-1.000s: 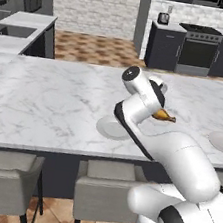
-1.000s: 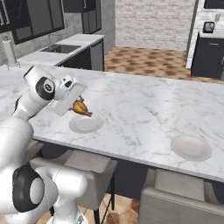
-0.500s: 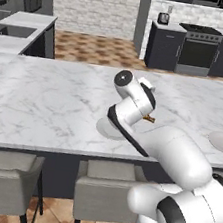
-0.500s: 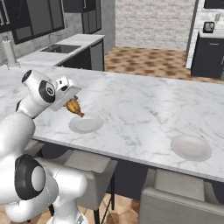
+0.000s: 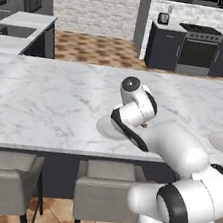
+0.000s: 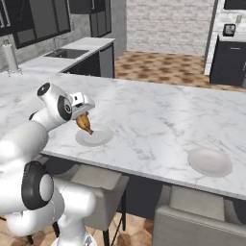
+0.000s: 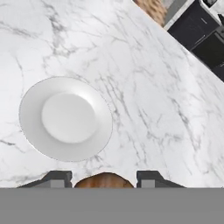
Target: Take the chicken drumsticks from the pan and place one on each plate on the dining counter.
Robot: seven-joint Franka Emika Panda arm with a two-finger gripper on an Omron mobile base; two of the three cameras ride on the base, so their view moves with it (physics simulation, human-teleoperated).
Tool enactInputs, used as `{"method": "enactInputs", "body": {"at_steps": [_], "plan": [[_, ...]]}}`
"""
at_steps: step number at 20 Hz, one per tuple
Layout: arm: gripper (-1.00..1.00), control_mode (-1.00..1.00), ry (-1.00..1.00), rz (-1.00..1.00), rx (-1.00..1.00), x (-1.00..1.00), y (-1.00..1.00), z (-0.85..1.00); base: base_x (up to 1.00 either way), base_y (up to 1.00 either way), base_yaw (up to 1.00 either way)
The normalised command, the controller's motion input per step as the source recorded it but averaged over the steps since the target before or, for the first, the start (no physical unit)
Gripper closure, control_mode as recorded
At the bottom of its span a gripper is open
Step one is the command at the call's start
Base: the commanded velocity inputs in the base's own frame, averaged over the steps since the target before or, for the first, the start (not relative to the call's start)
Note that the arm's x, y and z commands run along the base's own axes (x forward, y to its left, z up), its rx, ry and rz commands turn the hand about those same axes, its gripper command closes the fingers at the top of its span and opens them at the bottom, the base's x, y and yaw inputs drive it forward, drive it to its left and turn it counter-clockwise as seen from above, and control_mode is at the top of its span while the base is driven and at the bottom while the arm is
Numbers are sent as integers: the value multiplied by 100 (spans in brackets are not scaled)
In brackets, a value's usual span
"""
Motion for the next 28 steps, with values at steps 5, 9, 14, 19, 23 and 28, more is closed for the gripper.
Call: {"method": "enactInputs", "body": {"at_steps": [5,9,14,19,23,28], "plan": [[100,-100,5,0,-1,49,22,-44,0,0,0],[100,-100,11,-4,-4,21,21,-49,0,0,0],[100,-100,7,-10,-1,9,1,-54,0,0,0],[100,-100,5,-14,0,1,-6,-55,0,0,0],[100,-100,2,-14,0,18,-7,-34,0,0,0],[100,-100,3,-11,0,62,0,1,0,0,0]]}}
